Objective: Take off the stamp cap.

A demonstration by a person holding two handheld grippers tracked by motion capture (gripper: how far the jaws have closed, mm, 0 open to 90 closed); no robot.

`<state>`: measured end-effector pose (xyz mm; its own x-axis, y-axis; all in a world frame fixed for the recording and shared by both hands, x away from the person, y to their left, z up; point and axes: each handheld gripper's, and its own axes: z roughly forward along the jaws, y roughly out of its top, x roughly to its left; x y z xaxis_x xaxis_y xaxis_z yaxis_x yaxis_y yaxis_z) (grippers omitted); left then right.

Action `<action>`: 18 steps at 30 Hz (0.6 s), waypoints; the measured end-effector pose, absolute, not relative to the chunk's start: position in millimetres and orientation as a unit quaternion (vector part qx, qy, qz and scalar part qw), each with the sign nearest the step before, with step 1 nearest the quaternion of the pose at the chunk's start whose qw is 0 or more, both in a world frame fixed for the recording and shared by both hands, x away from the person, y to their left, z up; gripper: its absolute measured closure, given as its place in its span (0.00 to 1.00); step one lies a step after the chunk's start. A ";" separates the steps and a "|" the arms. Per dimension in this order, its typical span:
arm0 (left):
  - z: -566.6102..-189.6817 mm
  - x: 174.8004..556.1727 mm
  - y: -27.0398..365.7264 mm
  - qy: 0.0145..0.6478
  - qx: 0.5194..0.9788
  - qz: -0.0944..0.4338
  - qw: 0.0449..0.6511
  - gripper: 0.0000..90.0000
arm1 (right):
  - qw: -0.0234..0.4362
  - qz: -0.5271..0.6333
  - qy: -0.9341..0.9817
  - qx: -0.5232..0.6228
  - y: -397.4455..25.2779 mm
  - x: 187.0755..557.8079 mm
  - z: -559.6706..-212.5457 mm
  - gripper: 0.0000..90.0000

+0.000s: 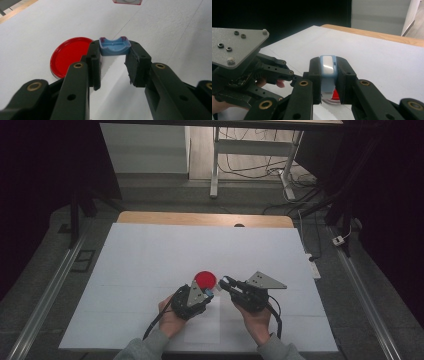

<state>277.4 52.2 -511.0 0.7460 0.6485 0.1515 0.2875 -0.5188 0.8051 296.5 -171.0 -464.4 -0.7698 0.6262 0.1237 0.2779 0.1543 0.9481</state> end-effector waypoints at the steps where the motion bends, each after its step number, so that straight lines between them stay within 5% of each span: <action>1: -510.4 277.3 53.1 0.276 0.843 0.222 0.405 0.74 | 0.151 0.575 0.745 0.303 -171.2 296.6 -464.0 0.84; 18: -498.4 272.0 82.3 0.269 0.839 0.197 0.431 0.73 | 0.145 0.576 0.746 0.302 -175.0 300.6 -465.4 0.84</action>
